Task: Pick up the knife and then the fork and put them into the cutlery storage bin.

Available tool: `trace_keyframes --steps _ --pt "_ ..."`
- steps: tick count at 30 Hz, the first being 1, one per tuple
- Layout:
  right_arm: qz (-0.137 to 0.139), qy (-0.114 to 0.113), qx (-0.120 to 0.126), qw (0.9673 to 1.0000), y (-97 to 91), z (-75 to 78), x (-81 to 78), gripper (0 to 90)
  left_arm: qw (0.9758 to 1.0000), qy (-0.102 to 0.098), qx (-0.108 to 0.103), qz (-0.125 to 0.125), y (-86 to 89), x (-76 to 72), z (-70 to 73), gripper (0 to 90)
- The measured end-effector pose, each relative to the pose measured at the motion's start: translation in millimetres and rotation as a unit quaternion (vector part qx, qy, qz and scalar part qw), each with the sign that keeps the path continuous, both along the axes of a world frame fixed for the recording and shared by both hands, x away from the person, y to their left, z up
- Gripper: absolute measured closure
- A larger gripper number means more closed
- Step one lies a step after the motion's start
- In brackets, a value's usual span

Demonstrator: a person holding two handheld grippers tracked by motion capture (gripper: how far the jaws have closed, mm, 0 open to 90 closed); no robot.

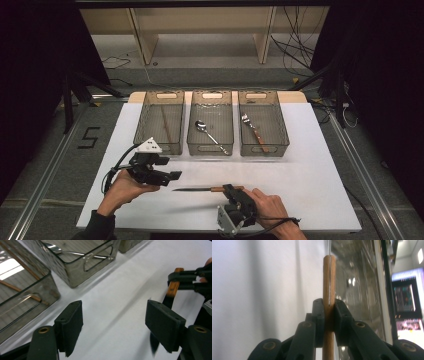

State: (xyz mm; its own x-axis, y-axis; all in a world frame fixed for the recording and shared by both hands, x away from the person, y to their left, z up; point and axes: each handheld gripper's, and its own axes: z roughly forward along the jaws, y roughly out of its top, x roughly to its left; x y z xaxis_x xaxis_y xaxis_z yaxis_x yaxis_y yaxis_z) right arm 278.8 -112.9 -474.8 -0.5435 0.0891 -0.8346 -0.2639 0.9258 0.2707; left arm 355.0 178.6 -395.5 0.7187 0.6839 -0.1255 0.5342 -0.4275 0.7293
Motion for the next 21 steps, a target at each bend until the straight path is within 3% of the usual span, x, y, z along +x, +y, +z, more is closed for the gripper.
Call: trace_keyframes --steps 4,7,9,11,12,13,15,19,20,21 --pt "-0.042 0.012 0.023 0.9988 -18.6 10.5 16.7 81.2 0.9997 -0.013 -0.014 0.015 5.7 0.0 3.0 27.1" --pt "-0.084 0.032 0.053 0.9946 -35.1 23.1 31.7 81.2 0.9992 -0.024 -0.023 0.023 7.9 -0.5 3.0 25.5" --pt "-0.114 0.061 0.098 0.9867 -47.6 35.9 44.7 81.3 0.9987 -0.032 -0.030 0.026 7.5 -0.3 0.5 24.5" --pt "-0.142 0.099 0.153 0.9728 -60.1 50.4 60.4 81.2 0.9981 -0.036 -0.040 0.029 6.1 0.1 -3.9 24.1" --pt "-0.157 0.124 0.186 0.9619 -66.1 57.8 69.5 81.2 0.9980 -0.037 -0.043 0.029 5.1 0.3 -6.6 23.7" --pt "-0.172 0.153 0.219 0.9479 -72.5 65.4 80.2 81.2 0.9979 -0.039 -0.044 0.028 3.7 0.3 -9.4 23.3" --pt "-0.198 0.209 0.282 0.9151 -85.3 77.9 103.5 81.2 0.9978 -0.042 -0.044 0.027 0.7 0.0 -14.8 22.8" --pt "-0.257 0.289 0.376 0.8421 -105.5 90.7 151.0 81.2 0.9965 -0.053 -0.058 0.028 -3.5 -1.5 -25.4 21.9" --pt "-0.274 0.299 0.389 0.8275 -108.9 91.8 161.8 81.2 0.9963 -0.055 -0.060 0.028 -4.7 -2.1 -27.9 21.8" --pt "-0.290 0.308 0.394 0.8160 -111.5 91.8 172.3 81.2 0.9961 -0.058 -0.061 0.026 -5.7 -2.5 -30.2 21.6"
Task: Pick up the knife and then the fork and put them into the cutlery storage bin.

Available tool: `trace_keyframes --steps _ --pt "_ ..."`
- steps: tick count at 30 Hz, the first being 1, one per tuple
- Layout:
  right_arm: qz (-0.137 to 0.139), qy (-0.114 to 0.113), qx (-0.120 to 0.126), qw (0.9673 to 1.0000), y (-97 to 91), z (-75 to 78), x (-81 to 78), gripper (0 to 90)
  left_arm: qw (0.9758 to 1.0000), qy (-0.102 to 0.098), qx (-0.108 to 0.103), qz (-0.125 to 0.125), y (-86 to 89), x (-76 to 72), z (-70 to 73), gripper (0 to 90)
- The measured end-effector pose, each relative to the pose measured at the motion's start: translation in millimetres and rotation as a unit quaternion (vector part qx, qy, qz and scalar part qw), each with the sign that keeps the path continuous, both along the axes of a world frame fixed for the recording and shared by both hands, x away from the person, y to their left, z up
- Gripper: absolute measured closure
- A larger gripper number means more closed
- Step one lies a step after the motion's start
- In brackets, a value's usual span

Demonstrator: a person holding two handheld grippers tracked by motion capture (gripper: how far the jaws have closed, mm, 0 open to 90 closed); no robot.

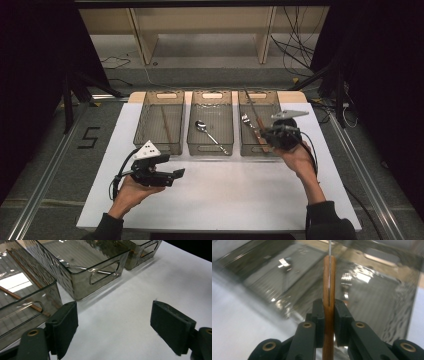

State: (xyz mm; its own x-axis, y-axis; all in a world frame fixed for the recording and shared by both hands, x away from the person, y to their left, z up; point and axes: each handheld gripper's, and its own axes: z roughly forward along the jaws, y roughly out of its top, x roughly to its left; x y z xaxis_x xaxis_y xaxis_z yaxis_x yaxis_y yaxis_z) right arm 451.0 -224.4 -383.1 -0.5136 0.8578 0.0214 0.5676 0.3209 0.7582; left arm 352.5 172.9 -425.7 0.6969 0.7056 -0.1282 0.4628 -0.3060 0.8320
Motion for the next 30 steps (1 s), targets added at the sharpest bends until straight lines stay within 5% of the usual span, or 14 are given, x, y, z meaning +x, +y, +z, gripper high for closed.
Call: trace_keyframes --steps 5,8,17,20,23,26,30 --pt "-0.055 0.075 0.003 0.9957 -4.7 -17.4 43.1 81.2 0.9999 -0.011 0.000 -0.002 -4.1 -4.5 -8.6 21.3" --pt "-0.076 0.098 -0.002 0.9922 -5.7 -29.4 60.0 81.2 0.9998 -0.017 0.001 -0.004 -5.2 -6.8 -11.2 21.1" --pt "-0.097 0.139 -0.020 0.9854 1.2 -45.1 75.0 79.8 0.9995 -0.029 -0.011 -0.001 -6.3 -12.7 -17.5 20.9" --pt "-0.095 0.141 0.008 0.9854 0.1 -44.3 73.8 55.5 0.9994 -0.030 -0.016 -0.001 -7.0 -14.0 -19.7 19.8" --pt "-0.086 0.115 0.026 0.9893 -0.2 -33.6 62.9 46.2 0.9993 -0.029 -0.021 0.000 -5.3 -15.1 -21.6 19.0" --pt "-0.056 0.060 0.051 0.9953 -1.2 -19.8 38.3 36.0 0.9989 -0.027 -0.038 0.004 -1.3 -16.2 -22.5 18.8" --pt "0.003 0.010 0.107 0.9942 -0.3 -17.5 -16.3 28.7 0.9986 -0.024 -0.047 0.007 3.3 -17.9 -24.1 18.1"
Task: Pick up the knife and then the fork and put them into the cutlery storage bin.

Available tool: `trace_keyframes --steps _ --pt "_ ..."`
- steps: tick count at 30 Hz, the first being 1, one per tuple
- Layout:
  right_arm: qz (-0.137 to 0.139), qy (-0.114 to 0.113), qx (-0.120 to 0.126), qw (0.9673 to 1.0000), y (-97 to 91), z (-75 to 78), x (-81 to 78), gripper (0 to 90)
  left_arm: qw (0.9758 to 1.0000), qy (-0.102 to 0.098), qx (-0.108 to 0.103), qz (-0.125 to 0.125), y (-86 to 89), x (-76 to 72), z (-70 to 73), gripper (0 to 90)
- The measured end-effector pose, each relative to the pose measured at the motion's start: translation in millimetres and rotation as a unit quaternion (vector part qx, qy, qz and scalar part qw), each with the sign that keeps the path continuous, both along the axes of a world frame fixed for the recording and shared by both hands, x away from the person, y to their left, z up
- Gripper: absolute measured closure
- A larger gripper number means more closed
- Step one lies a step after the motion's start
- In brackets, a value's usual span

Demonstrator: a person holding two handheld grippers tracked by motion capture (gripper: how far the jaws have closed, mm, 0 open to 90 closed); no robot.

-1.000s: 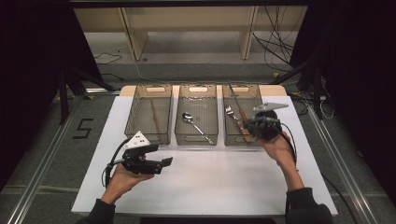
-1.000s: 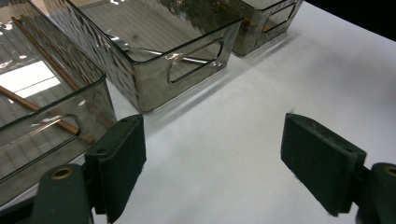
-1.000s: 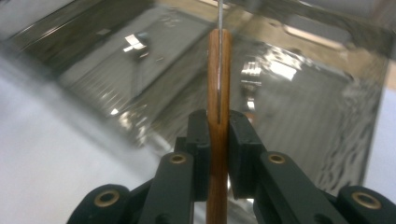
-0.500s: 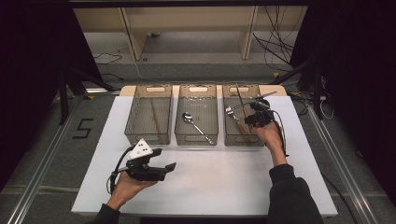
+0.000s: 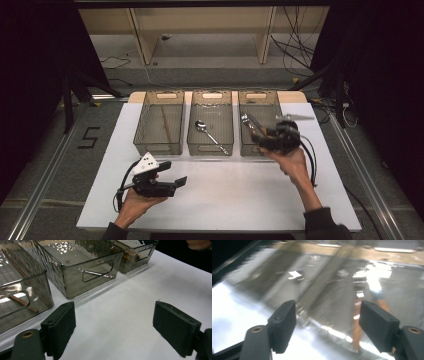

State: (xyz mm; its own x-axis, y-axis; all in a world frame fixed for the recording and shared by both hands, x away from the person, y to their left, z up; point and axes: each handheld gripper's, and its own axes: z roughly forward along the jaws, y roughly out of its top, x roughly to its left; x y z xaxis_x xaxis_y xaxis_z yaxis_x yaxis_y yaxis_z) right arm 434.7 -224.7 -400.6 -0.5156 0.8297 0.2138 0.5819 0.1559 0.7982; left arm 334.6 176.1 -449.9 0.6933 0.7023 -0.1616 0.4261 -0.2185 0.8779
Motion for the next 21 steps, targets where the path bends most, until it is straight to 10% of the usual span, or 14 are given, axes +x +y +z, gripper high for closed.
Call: trace_keyframes --steps 8,21 --pt "0.034 -0.055 0.030 0.9975 -3.4 -32.6 -96.8 22.9 1.0000 0.006 -0.003 0.004 3.5 -3.8 -6.0 16.7" --pt "0.024 -0.077 0.047 0.9956 -17.3 -48.7 -126.0 21.3 0.9998 0.003 -0.019 0.007 9.4 -5.3 -6.3 16.5"
